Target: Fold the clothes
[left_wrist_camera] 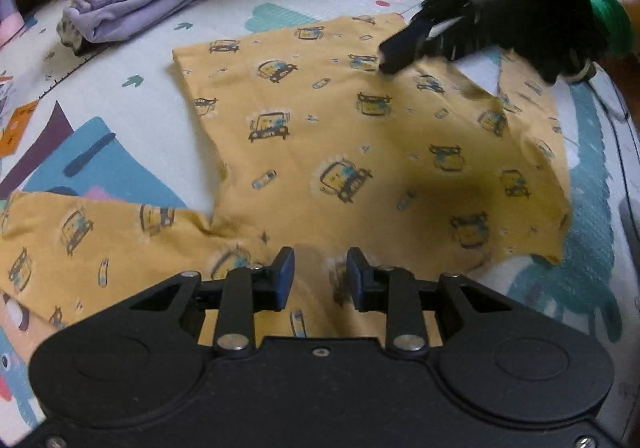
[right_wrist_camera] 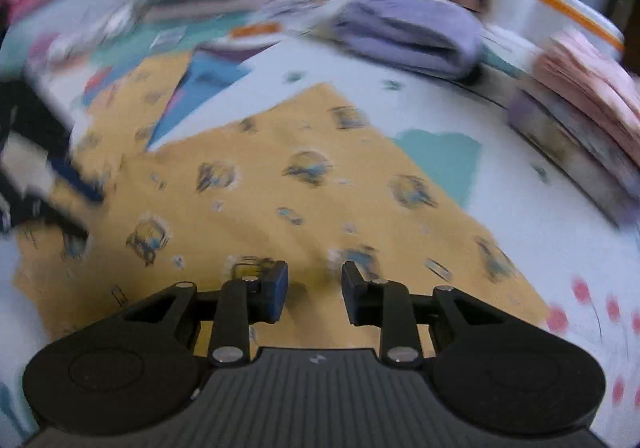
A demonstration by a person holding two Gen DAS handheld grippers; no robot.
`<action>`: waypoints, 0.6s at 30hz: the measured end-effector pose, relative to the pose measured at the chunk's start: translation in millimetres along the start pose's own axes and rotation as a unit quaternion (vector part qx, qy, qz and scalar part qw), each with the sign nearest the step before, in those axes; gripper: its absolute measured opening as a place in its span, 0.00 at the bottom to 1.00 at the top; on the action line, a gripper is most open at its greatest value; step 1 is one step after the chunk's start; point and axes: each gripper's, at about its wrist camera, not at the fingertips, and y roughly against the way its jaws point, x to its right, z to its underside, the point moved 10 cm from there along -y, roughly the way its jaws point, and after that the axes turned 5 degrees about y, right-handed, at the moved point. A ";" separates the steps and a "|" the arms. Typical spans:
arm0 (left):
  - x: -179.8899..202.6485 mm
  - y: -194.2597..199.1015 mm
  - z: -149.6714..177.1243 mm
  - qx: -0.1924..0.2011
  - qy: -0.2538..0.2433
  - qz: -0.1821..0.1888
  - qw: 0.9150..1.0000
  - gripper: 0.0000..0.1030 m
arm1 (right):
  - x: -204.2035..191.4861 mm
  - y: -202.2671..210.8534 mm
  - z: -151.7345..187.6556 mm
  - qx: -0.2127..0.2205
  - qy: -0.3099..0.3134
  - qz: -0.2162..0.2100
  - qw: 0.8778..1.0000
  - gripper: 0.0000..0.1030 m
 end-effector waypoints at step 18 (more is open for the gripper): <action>28.4 98.9 -39.1 -0.128 -0.188 0.046 0.973 0.48 | 125.0 188.7 204.2 0.031 -0.422 0.118 0.898 0.40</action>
